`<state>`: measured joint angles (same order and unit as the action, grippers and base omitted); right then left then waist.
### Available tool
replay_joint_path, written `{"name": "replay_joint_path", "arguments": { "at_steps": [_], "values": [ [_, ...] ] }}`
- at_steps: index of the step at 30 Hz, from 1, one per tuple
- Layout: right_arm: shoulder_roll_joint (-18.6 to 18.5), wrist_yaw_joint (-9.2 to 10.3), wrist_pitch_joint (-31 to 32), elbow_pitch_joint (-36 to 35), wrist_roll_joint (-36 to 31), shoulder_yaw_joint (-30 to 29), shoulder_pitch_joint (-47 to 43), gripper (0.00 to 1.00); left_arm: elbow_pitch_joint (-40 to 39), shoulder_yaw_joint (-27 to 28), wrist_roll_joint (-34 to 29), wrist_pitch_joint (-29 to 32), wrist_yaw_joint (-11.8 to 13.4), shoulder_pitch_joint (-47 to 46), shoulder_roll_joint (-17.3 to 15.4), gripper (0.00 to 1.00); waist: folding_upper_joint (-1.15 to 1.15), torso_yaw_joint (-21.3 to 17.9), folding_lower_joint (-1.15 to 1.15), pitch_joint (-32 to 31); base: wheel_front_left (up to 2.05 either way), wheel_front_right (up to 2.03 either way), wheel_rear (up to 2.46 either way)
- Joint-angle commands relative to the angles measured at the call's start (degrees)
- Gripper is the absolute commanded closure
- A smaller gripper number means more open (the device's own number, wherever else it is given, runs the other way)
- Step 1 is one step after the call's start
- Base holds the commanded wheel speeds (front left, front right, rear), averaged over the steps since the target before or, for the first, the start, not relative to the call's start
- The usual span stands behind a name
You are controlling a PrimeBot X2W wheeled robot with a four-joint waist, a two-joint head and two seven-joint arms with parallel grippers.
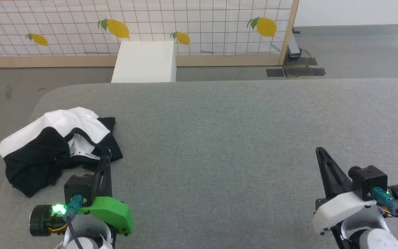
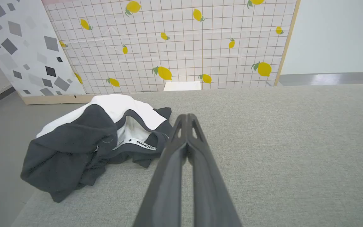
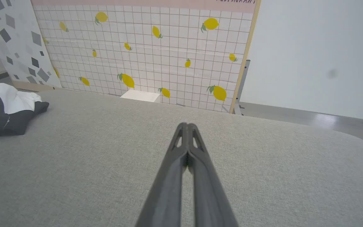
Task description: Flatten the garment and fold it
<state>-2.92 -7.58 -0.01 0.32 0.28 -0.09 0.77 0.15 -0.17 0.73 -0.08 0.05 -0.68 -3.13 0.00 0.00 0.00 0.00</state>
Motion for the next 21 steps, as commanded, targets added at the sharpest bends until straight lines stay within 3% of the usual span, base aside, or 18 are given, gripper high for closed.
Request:
{"name": "replay_joint_path", "arguments": {
  "at_steps": [1, 4, 5, 21],
  "values": [
    [0.0, 0.09, 0.0, -0.3, -0.3, 0.1, -0.8, 1.0, -0.1, 0.2, -0.7, 0.1, 0.0, 0.7, 0.2, 1.0, 0.0, 0.0, 0.0, 0.0, 0.0, 0.0, 0.0],
    [0.0, 0.09, 0.0, -0.3, -0.3, 0.1, -0.8, 1.0, -0.1, 0.2, -0.7, 0.1, 0.0, 0.7, 0.2, 1.0, 0.0, 0.0, 0.0, 0.0, 0.0, 0.0, 0.0],
    [0.0, 0.0, 0.0, 0.0, 0.0, 0.0, 0.0, 0.0, 0.0, 0.0, 0.0, 0.0, 0.0, 0.0, 0.0, 0.0, 0.0, 0.0, 0.0, 0.0, 0.0, 0.0, 0.0],
    [0.0, 0.01, -1.5, 1.4, 2.4, -0.6, -0.8, 0.0, 1.2, -1.2, 2.0, -1.5, 0.2, 0.1, 0.0, 0.0, 0.0, -0.1, 0.0, 0.0, 0.0, 0.0, 0.0]
  ]
}}
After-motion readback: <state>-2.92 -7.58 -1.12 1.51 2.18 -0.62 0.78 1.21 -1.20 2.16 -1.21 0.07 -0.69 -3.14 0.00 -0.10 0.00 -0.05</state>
